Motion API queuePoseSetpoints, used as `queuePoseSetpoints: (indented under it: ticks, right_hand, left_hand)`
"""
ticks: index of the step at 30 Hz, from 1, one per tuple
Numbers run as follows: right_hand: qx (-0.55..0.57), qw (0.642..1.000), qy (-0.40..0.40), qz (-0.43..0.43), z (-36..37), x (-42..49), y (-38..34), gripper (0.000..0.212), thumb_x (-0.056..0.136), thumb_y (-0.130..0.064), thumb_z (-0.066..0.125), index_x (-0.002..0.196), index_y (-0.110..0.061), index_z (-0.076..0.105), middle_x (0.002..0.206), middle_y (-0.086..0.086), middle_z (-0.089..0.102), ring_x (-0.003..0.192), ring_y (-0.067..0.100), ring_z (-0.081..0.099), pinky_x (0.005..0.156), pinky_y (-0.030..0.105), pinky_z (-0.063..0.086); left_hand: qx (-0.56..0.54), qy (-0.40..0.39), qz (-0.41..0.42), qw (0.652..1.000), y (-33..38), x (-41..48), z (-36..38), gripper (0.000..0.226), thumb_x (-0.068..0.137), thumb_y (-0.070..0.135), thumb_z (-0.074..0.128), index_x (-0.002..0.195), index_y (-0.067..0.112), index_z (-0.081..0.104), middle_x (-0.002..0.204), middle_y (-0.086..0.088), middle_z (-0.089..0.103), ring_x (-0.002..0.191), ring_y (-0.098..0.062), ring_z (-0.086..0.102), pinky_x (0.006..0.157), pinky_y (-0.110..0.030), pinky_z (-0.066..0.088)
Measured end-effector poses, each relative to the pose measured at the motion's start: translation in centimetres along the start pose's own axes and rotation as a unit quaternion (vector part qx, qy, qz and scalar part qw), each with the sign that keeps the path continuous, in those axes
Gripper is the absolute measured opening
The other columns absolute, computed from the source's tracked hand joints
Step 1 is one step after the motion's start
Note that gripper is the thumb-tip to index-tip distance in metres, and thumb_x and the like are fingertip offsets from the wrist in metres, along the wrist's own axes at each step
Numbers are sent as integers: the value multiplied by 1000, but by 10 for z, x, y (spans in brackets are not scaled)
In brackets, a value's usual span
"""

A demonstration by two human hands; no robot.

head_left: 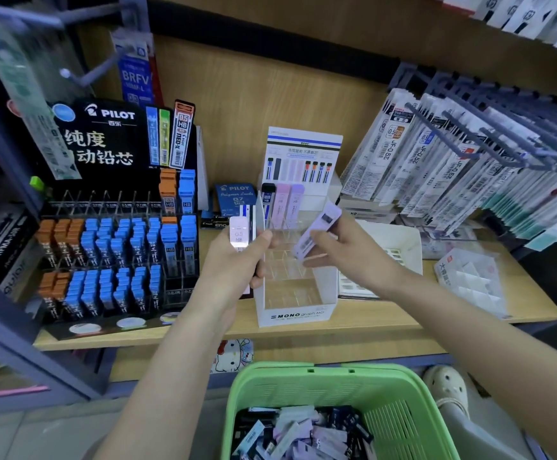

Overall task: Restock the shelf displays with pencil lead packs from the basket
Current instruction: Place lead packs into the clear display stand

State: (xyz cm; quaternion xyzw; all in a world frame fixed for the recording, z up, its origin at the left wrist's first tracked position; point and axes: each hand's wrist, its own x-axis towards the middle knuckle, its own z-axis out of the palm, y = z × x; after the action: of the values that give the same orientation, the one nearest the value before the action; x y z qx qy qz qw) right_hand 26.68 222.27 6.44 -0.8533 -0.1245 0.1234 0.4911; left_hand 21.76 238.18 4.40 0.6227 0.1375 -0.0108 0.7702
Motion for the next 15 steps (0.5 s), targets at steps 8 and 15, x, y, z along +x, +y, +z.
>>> queuePoseSetpoints:
  ticks: [8,15]
  right_hand:
    - [-288,942,23,-169,6,2,-8,16,100,-26,38,113,-18,42,85,8,59,63,15,49,58,31,33]
    - [-292,929,24,-226,14,-3,-2,50,98,-3,40,142,-27,37,87,-14,27,80,-3,38,76,11,35]
  left_hand:
    - [-31,-5,-22,999,3,-1,4,22,91,36,58,89,15,64,78,-1,67,43,-5,38,41,-16,33]
    - [-127,16,-42,991,13,-3,3,33,86,40,62,91,8,68,86,-8,74,41,-8,33,39,-16,28]
